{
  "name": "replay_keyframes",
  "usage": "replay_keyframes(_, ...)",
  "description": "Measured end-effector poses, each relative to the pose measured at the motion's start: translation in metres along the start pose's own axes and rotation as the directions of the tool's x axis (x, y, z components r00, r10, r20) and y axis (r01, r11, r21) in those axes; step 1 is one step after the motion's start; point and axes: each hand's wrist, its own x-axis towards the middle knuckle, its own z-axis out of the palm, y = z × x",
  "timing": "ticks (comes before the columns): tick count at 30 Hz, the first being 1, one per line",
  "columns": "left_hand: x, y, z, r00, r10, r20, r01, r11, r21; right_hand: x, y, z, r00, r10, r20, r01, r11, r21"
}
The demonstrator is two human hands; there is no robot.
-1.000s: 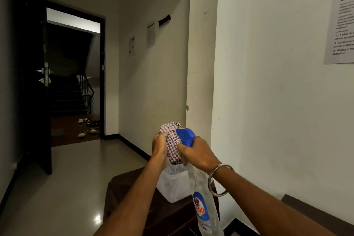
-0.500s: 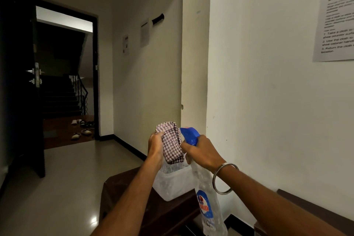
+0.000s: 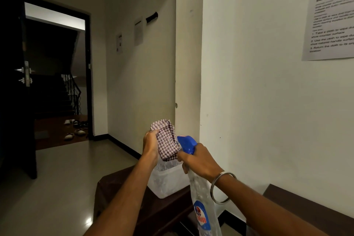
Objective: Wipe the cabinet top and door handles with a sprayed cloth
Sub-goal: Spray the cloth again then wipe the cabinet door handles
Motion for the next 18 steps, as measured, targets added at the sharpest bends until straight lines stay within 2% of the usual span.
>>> replay_keyframes(7,-0.003,-0.002,0.001,1.000,-0.007,0.002,0.007,1.000,-0.025,-0.002,0.008,-0.010,0.999,0.019,0.030,-0.017,0.999,-0.045)
replay_keyframes(12,0.001,-0.004,0.001,1.000,-0.006,0.011,0.006,1.000,-0.025,-0.008,0.013,-0.007,0.998,-0.028,0.057,0.030,0.999,-0.040)
replay_keyframes(18,0.001,-0.006,0.003,1.000,-0.019,0.006,0.019,1.000,-0.021,-0.015,0.012,0.000,0.989,-0.006,0.145,0.009,1.000,-0.019)
